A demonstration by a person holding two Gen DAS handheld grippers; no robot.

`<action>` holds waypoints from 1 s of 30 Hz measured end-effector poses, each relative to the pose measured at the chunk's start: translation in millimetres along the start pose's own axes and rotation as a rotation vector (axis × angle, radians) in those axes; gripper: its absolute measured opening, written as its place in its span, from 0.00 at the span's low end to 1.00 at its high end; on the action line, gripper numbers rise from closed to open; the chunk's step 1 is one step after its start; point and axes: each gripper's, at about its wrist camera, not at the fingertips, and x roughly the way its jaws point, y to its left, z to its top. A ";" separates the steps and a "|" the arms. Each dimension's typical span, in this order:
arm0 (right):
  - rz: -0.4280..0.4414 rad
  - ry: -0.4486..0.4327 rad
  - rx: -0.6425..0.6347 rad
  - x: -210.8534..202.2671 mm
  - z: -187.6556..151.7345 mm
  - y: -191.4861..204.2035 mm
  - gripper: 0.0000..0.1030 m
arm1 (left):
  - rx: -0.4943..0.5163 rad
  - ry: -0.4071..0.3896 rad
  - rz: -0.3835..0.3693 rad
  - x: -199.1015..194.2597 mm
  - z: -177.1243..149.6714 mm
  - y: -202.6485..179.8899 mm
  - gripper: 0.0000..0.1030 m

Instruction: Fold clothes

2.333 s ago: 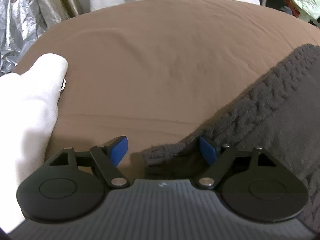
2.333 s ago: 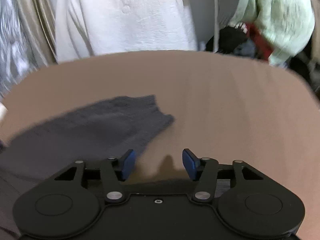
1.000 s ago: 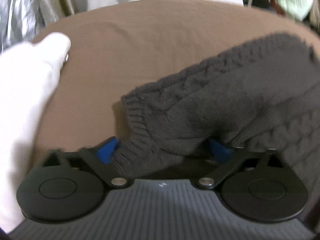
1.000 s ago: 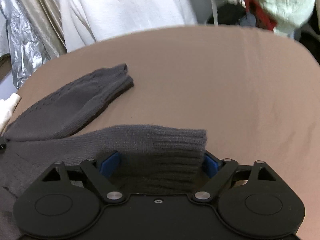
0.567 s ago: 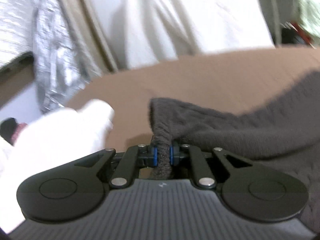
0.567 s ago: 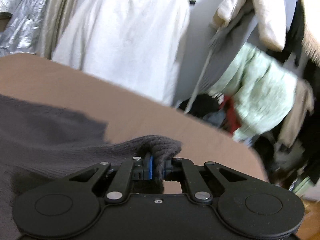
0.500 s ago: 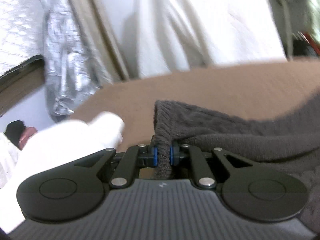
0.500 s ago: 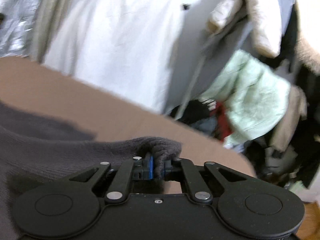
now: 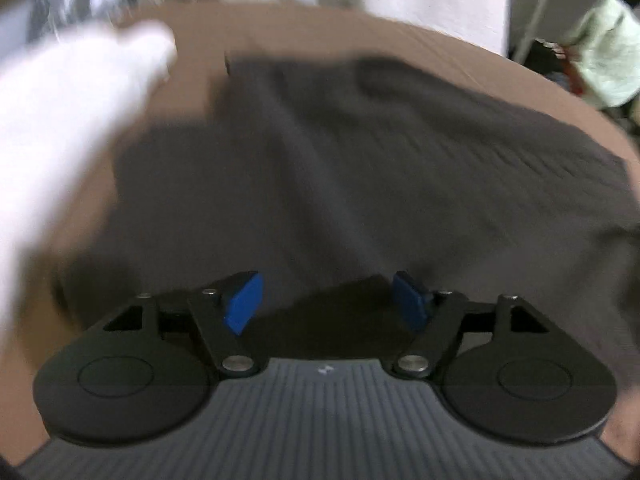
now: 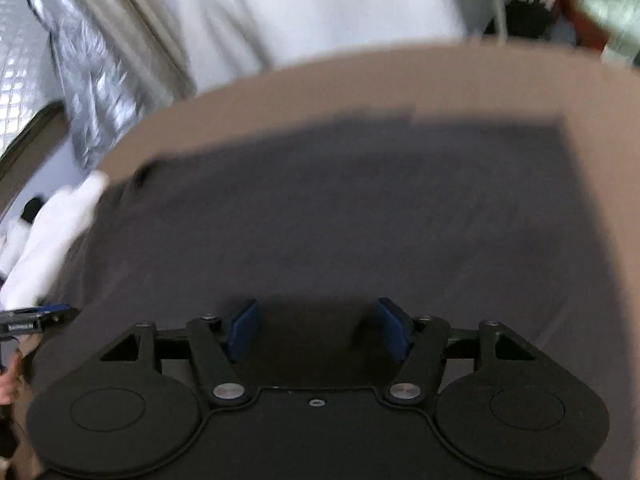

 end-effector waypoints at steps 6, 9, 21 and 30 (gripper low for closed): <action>-0.192 -0.141 -0.009 11.5 -61.0 17.9 0.81 | -0.135 0.018 0.036 -31.9 -60.3 15.8 0.84; -0.183 -0.215 -0.047 -6.4 -66.2 29.5 0.19 | -0.221 0.009 0.066 -43.9 -66.2 26.6 0.84; 0.059 -0.163 0.157 -163.0 -126.9 25.0 0.11 | -0.328 -0.024 0.382 -83.2 -93.8 57.5 0.84; -0.185 0.218 -0.108 -116.7 -180.5 10.7 0.39 | -0.474 0.008 0.258 -81.1 -107.3 81.2 0.84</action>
